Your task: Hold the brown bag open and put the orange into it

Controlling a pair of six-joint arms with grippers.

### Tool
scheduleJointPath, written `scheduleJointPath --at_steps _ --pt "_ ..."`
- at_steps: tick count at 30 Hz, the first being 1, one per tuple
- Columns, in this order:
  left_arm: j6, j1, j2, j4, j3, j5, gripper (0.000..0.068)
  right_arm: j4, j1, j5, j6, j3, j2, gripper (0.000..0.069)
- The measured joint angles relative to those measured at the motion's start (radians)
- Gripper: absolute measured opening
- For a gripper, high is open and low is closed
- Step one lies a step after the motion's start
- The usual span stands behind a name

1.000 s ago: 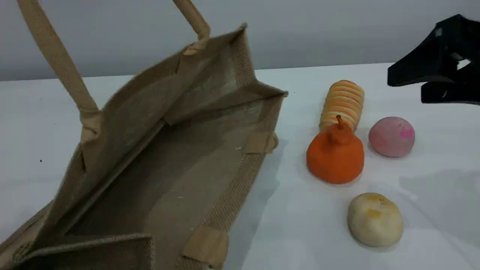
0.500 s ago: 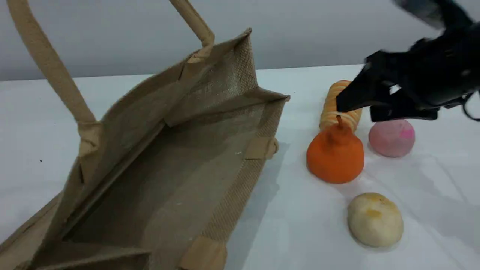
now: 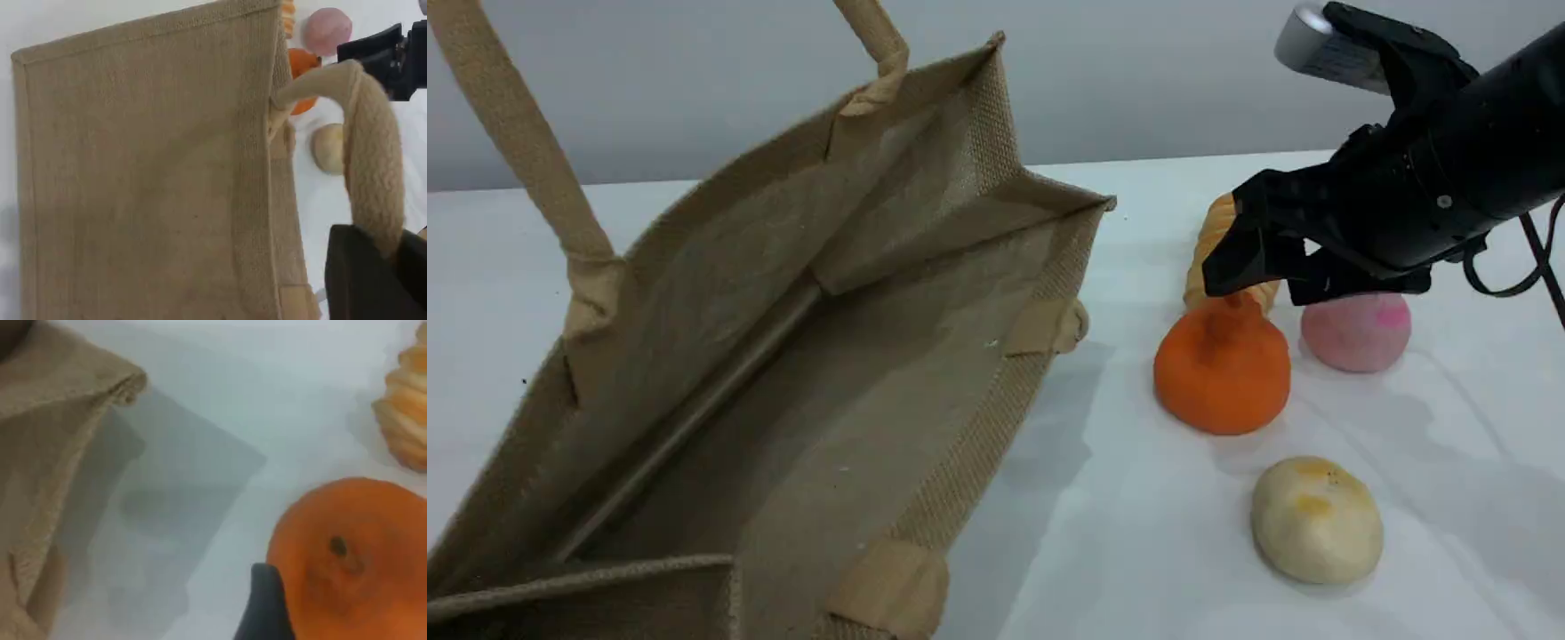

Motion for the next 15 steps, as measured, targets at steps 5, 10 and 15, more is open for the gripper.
scheduleJointPath --at_steps 5,10,15 --pt "0.0 0.0 0.0 -0.007 0.0 -0.003 0.009 -0.002 0.008 0.012 0.0 -0.006 0.006 0.0475" --pt "0.0 0.0 -0.001 -0.015 0.0 -0.004 0.009 -0.001 0.036 0.004 0.0 -0.05 0.066 0.0475" --pt "0.0 0.0 -0.002 -0.015 0.0 -0.003 0.009 -0.001 0.037 -0.106 0.0 -0.076 0.119 0.0475"
